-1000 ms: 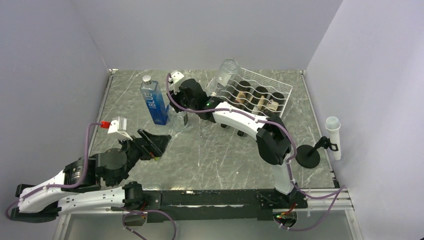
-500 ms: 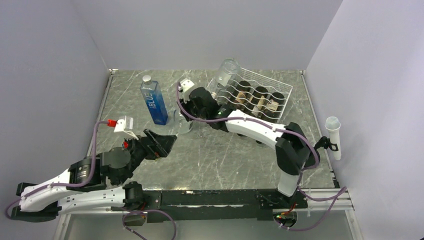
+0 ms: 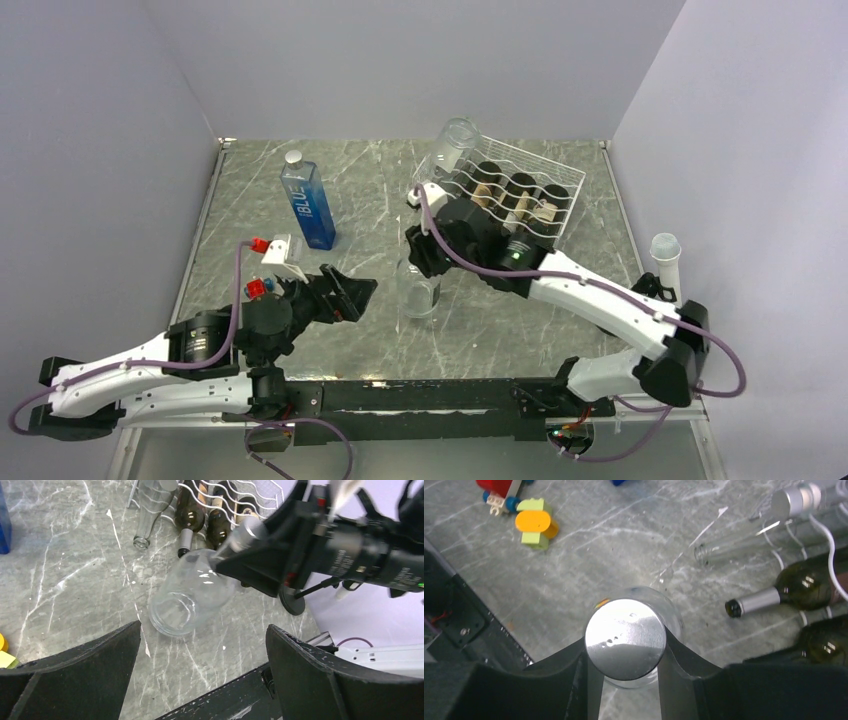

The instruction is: Put the wine bottle on the wine rack

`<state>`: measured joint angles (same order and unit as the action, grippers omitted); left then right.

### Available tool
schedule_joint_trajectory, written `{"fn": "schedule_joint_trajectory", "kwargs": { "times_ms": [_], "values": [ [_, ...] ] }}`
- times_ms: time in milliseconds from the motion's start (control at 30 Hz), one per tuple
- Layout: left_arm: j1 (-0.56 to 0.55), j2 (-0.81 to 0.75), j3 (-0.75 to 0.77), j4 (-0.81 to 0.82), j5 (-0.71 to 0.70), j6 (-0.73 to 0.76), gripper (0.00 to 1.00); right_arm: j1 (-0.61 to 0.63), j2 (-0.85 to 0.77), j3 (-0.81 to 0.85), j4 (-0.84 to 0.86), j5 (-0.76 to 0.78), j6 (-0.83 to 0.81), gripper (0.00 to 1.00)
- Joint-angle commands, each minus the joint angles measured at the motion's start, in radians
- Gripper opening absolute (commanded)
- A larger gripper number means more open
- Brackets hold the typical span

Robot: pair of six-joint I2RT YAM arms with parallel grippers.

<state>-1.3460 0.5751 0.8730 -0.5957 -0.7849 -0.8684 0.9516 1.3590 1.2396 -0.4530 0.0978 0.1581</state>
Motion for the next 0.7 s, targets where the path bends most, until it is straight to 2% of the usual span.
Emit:
{"fn": "schedule_joint_trajectory", "kwargs": {
  "times_ms": [0, 133, 367, 533, 567, 600, 667],
  "values": [
    [-0.004, -0.012, -0.040, 0.081, 0.034, 0.032, 0.99, 0.011, -0.155, -0.034, 0.054, 0.003, 0.059, 0.00],
    [-0.004, -0.008, -0.045, 0.073, 0.037, 0.036, 0.99, 0.023, -0.216, -0.104, 0.043, -0.013, 0.066, 0.00],
    [-0.004, 0.011, -0.050, 0.075, 0.047, 0.027, 0.99, 0.047, -0.227, -0.166, -0.011, -0.015, 0.058, 0.00],
    [-0.004, 0.026, -0.043, 0.052, 0.046, 0.014, 0.99, 0.050, -0.196, -0.130, -0.134, -0.036, 0.067, 0.02],
    [-0.004, 0.025, -0.039, 0.037, 0.040, 0.009, 0.99, 0.050, -0.194, -0.126, -0.155, -0.036, 0.066, 0.10],
    [-0.004, 0.024, -0.036, 0.030, 0.036, 0.007, 0.99, 0.050, -0.193, -0.125, -0.170, -0.039, 0.065, 0.26],
    [-0.004, 0.018, -0.034, 0.028, 0.030, 0.007, 0.99, 0.050, -0.193, -0.119, -0.201, -0.040, 0.058, 0.49]
  ]
}}
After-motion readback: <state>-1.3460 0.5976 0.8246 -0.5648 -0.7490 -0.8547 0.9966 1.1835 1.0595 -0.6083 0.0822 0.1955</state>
